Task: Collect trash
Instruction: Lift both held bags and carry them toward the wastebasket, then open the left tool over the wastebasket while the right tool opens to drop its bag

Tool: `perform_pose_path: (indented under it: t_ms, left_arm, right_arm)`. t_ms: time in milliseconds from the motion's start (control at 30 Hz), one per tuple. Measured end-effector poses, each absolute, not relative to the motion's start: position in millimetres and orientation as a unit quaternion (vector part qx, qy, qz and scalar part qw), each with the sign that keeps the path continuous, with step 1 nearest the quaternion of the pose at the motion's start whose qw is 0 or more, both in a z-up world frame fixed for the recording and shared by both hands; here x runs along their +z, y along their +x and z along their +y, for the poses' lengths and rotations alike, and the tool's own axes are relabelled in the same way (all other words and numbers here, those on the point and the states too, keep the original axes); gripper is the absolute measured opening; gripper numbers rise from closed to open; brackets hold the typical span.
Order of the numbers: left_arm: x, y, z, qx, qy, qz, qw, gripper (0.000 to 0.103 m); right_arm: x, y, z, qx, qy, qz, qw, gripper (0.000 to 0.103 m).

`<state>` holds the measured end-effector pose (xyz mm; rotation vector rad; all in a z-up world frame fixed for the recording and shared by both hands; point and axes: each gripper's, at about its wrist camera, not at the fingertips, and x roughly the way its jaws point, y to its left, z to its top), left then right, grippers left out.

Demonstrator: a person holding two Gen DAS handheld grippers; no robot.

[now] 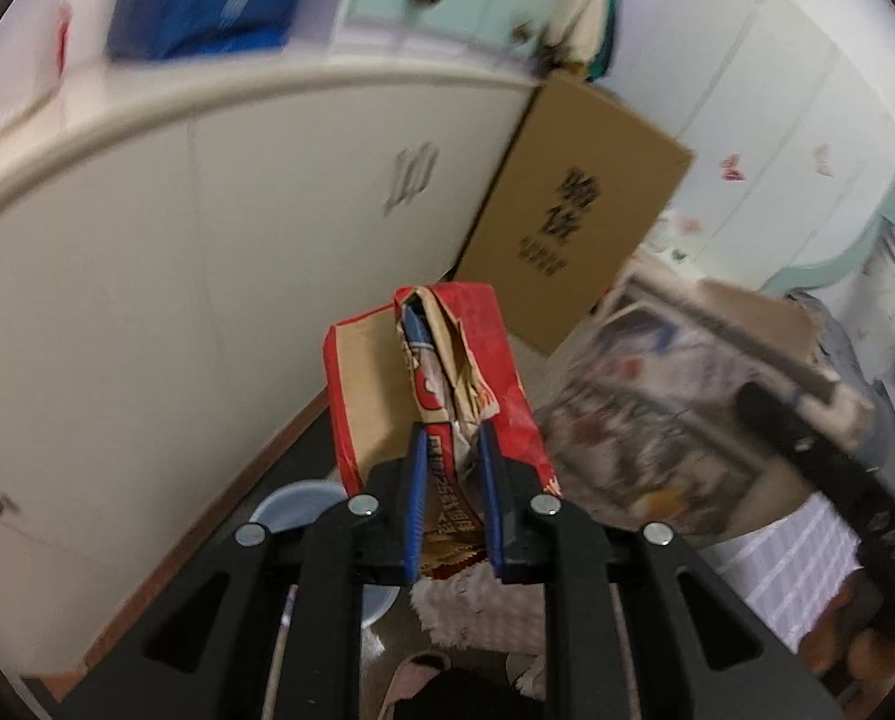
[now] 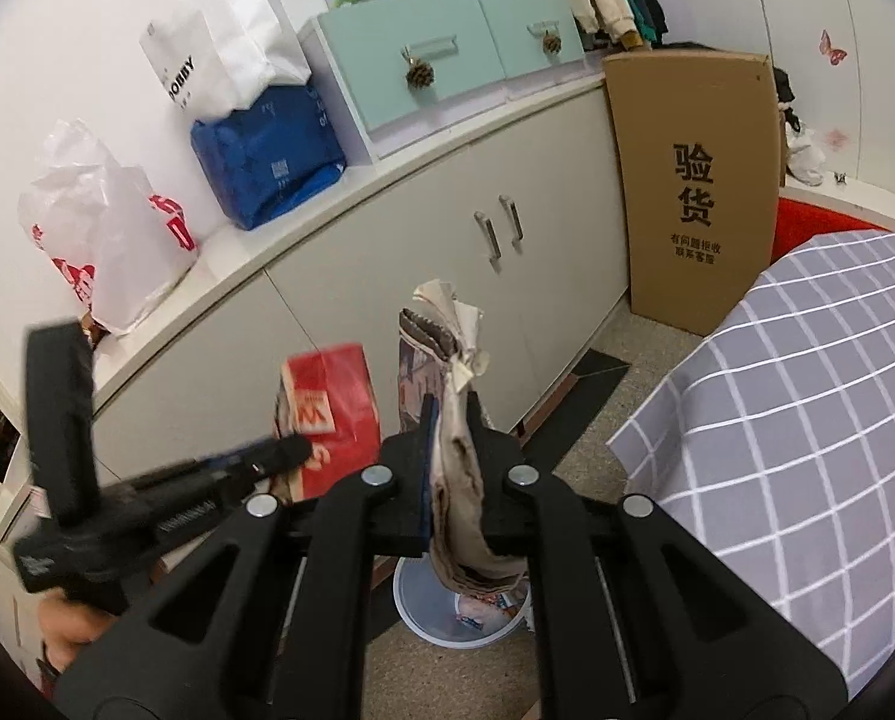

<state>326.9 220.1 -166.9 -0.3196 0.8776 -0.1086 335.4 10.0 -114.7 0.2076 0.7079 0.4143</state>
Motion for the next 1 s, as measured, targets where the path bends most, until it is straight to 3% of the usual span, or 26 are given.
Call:
perform_pose_path:
  t_ms: [133,233,300,333,1000]
  left_arm:
    - [-189.4,335.2,234.5,-0.041,-0.17,0.44,0.881,0.017]
    - [-193.8,340.8,244.8,-0.021,-0.174,0.441,0.881,0.025]
    - [-194.3,340.3,250.8,-0.006,-0.177,0.436,0.882,0.07]
    - [-194.0,339.7,255.5,0.006,-0.178,0.431,0.885,0.074]
    - [-188.4,318.4,268.4,0.041,-0.167,0.417,0.892,0.074]
  right_arm:
    - [-127.7,348.7,28.6,0.199,0.085,0.354,0.91,0.008]
    - [-137.4,356.3,39.8,0.2,0.082,0.362,0.907,0.008]
    - [-143.1,360.3,46.3,0.202,0.078,0.366,0.905,0.008]
    - [-146.0,361.4,49.1,0.201,0.076,0.368,0.905,0.008]
    - [-172.1,356.7,84.6,0.231,0.063,0.396,0.886,0.008]
